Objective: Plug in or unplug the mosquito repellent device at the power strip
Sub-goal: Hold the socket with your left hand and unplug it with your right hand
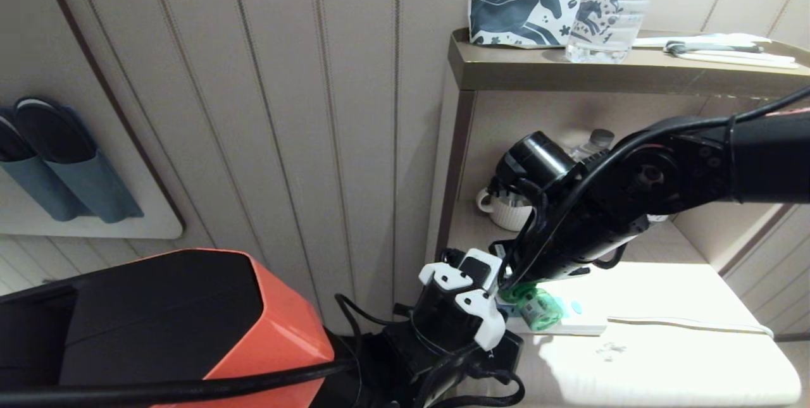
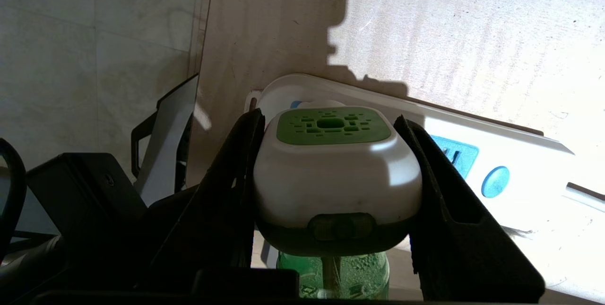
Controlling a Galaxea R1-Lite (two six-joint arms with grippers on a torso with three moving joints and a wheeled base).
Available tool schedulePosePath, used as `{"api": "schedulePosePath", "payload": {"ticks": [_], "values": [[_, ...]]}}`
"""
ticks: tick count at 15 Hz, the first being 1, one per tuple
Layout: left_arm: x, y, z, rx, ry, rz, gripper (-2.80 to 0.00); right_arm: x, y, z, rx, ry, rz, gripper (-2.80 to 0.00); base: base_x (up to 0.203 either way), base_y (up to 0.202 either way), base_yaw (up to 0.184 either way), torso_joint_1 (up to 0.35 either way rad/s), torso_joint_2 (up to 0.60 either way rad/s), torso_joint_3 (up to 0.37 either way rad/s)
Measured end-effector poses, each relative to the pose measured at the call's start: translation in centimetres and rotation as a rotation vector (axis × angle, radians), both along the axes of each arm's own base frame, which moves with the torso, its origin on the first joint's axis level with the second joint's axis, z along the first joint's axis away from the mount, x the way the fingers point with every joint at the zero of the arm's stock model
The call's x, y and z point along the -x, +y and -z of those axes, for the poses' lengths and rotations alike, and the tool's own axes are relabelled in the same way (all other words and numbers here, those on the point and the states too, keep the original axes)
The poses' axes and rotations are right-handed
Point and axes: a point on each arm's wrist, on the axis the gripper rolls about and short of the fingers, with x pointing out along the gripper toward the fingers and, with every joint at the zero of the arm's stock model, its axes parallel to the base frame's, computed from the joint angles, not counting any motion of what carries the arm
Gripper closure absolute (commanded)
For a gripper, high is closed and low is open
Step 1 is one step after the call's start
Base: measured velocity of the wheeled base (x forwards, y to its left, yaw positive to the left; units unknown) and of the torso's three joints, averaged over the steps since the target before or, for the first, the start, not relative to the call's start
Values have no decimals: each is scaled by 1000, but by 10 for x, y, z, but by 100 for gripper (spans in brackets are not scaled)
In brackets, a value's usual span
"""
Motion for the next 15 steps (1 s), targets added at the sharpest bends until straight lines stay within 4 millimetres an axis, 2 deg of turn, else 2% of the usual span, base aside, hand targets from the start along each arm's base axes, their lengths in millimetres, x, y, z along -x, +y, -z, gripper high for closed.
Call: {"api": "schedulePosePath", "payload": {"ticks": [9, 15], "values": [[2, -1, 6, -3, 5, 7, 0, 5, 3, -6, 21, 5, -14, 0, 0, 0, 0, 0, 0, 0], [7, -4, 7, -4, 10, 18, 0, 10, 5, -20, 57, -16, -14, 0, 0, 0, 0, 0, 0, 0]]}}
